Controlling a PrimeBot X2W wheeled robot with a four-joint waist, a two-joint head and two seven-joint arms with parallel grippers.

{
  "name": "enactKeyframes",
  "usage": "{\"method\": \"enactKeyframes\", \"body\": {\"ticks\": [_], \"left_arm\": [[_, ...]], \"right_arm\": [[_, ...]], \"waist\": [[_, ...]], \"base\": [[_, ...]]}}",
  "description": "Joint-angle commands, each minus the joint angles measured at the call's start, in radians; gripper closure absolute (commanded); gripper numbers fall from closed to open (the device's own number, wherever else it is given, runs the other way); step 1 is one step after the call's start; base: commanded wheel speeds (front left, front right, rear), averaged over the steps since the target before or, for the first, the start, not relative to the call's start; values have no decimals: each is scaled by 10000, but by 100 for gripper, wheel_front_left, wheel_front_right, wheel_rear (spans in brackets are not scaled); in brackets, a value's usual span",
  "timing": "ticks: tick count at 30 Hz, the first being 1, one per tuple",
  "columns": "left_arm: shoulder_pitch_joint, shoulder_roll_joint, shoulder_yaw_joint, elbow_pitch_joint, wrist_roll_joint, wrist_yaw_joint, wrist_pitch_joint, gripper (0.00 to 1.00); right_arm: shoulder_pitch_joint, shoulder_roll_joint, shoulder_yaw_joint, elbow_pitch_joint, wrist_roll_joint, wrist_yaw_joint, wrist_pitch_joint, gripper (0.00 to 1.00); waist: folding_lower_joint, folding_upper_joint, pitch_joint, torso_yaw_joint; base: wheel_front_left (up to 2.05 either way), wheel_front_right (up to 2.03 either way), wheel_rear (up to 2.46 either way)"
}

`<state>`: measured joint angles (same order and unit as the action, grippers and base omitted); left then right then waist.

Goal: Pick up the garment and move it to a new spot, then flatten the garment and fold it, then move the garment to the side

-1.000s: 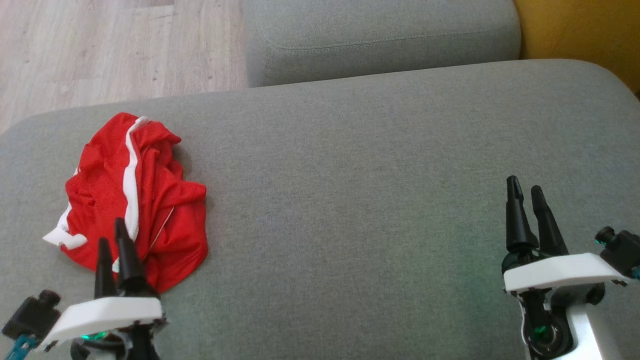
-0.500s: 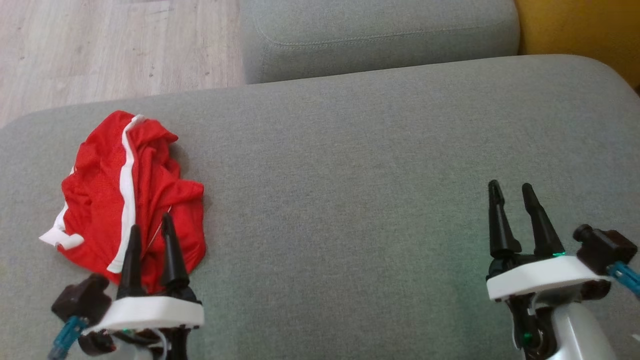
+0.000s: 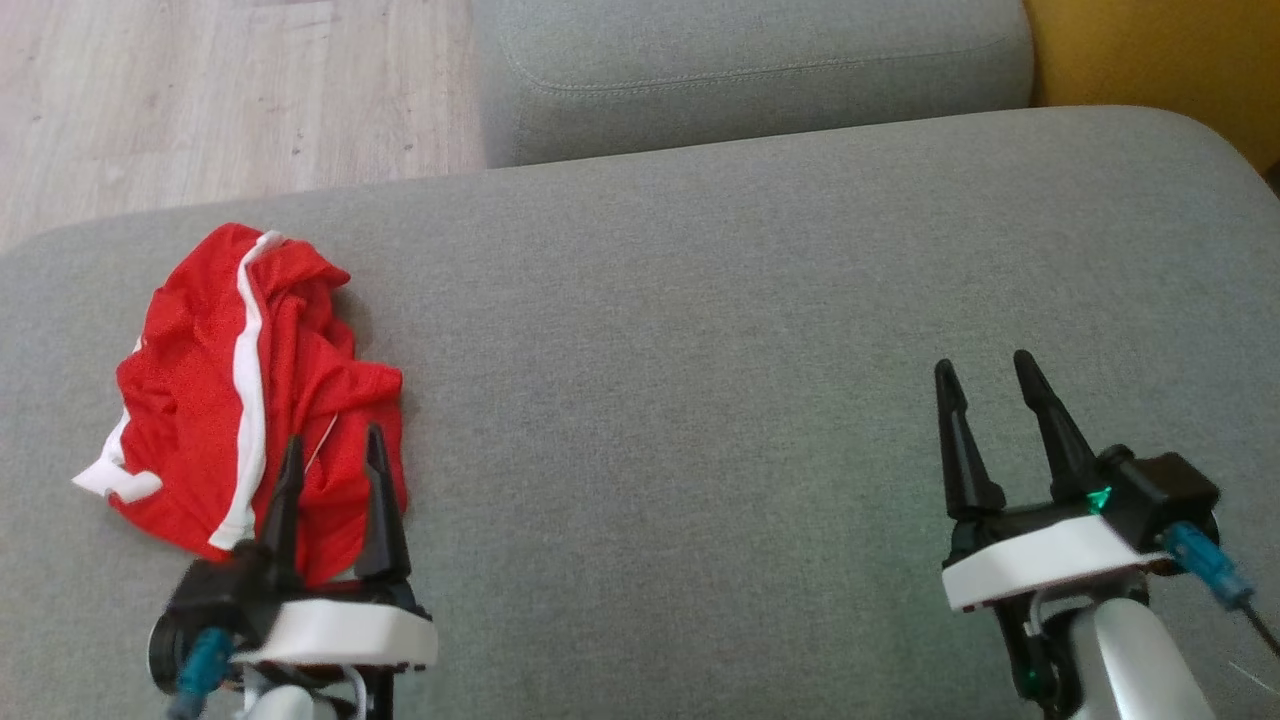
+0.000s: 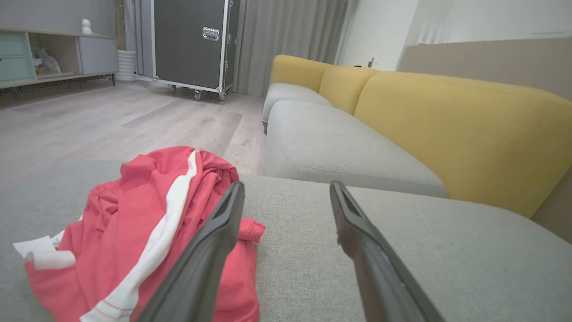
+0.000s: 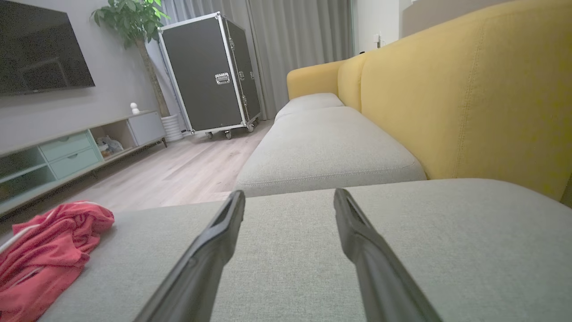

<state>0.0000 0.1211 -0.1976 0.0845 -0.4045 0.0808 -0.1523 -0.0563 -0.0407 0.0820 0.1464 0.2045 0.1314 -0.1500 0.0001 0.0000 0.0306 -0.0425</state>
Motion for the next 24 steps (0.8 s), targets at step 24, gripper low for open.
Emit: {"method": "enactKeyframes", "body": {"ticks": [24], "left_arm": [[-696,1128,-1526,-443,2864,1754,-844,0]], "right_arm": [[-576,-90,646,-796,-3193,-7,-867,0]], "waist": [[-1,0,49,-170]], "base": [[0,0,0]]}}
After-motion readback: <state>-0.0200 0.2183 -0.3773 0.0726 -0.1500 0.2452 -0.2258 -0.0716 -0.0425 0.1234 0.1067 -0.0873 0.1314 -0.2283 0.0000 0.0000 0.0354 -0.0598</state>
